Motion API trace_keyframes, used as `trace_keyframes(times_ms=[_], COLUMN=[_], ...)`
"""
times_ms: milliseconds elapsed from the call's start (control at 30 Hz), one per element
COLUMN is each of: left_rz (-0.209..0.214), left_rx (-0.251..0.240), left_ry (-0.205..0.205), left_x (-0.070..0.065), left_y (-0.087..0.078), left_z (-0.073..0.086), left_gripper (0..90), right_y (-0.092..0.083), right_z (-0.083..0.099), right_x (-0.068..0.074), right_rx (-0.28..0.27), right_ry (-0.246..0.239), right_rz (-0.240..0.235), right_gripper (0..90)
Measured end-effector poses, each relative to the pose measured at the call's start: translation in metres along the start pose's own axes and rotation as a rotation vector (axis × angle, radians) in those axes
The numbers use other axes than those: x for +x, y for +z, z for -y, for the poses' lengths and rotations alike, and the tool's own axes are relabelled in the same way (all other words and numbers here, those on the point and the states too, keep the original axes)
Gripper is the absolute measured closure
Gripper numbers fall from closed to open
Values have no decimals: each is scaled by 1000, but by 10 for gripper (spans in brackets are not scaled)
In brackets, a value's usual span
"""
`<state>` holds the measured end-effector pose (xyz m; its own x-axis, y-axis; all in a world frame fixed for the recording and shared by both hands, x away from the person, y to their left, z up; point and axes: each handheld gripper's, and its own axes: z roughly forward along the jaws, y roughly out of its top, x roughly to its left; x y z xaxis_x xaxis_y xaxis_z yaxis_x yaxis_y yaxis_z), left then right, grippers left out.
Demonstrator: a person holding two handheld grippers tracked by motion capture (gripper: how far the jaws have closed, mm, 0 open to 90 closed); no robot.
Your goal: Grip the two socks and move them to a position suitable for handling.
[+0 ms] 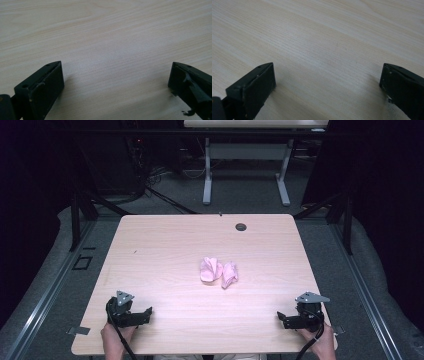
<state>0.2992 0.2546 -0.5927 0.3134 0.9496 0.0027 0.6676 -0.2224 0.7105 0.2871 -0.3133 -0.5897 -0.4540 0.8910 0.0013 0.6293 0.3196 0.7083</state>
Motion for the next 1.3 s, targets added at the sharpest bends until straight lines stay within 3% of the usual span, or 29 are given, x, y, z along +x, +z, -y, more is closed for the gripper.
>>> trace_keyframes(times_ms=[633, 1067, 1300], left_rz=[1, 5, 5], left_rx=[-2, 2, 0], left_ry=[-4, 6, 6], left_x=[-1, 0, -1], left_y=[3, 6, 6], left_z=[-2, -6, -6], left_gripper=[5, 4, 5], right_y=[2, 6, -5], right_z=[-2, -13, -28], right_x=[1, -1, 4], right_rx=[9, 59, 28], right_ry=[10, 22, 16], right_rz=[4, 25, -11], right_gripper=[0, 0, 0])
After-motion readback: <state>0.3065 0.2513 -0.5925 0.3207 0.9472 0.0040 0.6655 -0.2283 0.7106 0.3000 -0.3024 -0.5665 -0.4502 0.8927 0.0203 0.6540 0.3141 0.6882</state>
